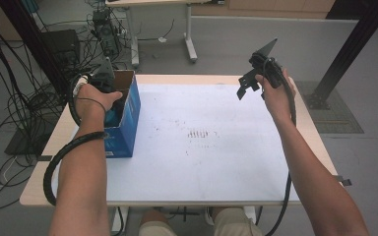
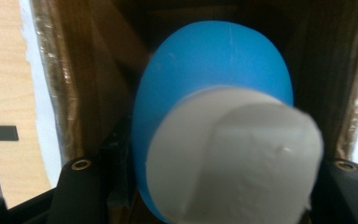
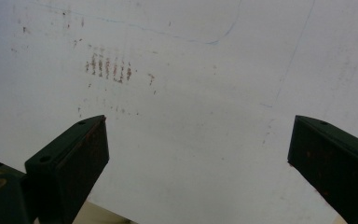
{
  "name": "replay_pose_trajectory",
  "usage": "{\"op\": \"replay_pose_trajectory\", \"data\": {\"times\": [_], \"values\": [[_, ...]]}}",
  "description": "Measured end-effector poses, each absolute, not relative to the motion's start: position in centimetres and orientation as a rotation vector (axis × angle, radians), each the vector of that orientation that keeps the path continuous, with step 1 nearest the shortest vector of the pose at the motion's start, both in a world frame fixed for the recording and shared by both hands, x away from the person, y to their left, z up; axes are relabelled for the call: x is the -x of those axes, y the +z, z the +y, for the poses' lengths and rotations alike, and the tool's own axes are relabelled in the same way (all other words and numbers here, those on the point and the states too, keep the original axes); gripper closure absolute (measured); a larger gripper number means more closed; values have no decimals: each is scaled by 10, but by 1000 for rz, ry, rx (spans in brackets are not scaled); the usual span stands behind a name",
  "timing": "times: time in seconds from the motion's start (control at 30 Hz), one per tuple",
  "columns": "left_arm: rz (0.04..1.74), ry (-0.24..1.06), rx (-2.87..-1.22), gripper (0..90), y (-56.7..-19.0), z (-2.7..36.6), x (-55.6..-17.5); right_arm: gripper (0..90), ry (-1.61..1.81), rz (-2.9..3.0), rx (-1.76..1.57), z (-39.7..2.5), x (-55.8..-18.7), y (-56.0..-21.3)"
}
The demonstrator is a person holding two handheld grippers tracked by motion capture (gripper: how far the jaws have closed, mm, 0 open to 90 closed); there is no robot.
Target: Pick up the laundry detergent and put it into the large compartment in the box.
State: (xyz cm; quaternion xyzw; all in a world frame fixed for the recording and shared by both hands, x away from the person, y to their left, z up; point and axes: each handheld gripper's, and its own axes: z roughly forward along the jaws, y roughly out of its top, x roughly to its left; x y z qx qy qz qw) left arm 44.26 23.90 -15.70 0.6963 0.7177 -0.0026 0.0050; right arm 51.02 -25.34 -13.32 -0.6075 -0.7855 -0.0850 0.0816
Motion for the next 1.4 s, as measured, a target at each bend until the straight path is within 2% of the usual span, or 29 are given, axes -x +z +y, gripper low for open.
{"op": "replay_pose_trajectory", "data": {"times": [0.77, 1.4], "values": [[2241, -8, -2165, 368, -159, 244, -439, 50, -218, -2358, 1800, -238, -514, -141], [2247, -14, -2158, 366, -159, 246, -440, 50, -220, -2351, 1808, -242, -514, -141]]}}
